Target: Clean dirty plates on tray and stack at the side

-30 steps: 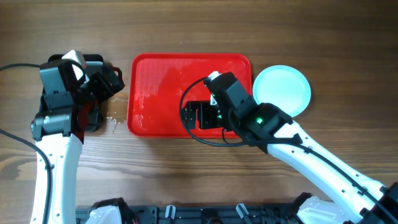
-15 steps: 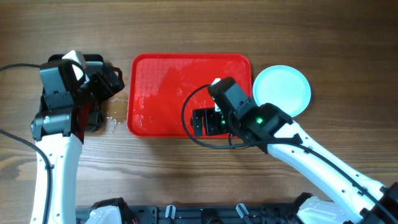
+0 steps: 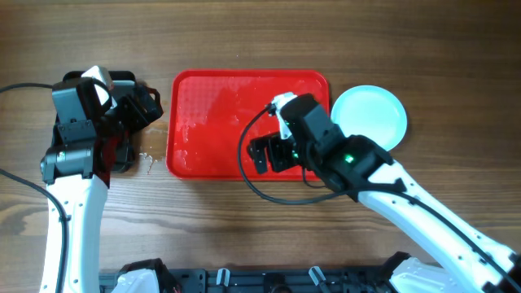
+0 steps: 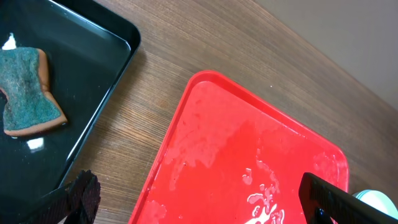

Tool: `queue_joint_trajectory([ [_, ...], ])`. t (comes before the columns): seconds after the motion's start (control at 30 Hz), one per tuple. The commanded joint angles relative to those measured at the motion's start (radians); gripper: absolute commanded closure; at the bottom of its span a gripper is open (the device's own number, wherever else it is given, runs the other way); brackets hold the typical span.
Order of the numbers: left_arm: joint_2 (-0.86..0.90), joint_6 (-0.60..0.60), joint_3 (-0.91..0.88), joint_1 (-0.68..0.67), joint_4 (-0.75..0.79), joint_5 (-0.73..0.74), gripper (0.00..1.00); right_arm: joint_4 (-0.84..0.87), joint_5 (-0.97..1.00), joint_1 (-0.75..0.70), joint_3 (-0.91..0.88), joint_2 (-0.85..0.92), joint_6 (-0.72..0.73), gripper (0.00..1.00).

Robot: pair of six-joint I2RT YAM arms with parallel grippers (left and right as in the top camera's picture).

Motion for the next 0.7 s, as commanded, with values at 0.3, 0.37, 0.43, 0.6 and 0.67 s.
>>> queue_joint_trajectory([
  [0.3, 0.000, 0.005, -0.001, -0.003, 0.003, 0.016, 0.00, 0.000, 0.004, -0.098, -0.009, -0.163, -0.109, 0.00],
  [0.37, 0.000, 0.005, -0.001, -0.003, 0.003, 0.016, 0.00, 0.023, 0.006, -0.112, -0.045, -0.193, -0.108, 0.00],
  [0.43, 0.000, 0.006, -0.001, -0.003, 0.003, 0.016, 0.00, 0.093, 0.000, -0.124, -0.130, -0.235, -0.105, 0.00],
  [0.6, 0.000, 0.006, -0.001, -0.003, 0.003, 0.016, 0.00, 0.386, -0.100, -0.140, -0.410, -0.366, -0.092, 0.00],
  [0.67, 0.000, 0.006, -0.001, -0.003, 0.003, 0.016, 0.00, 0.437, -0.101, -0.146, -0.484, -0.418, -0.070, 0.00],
])
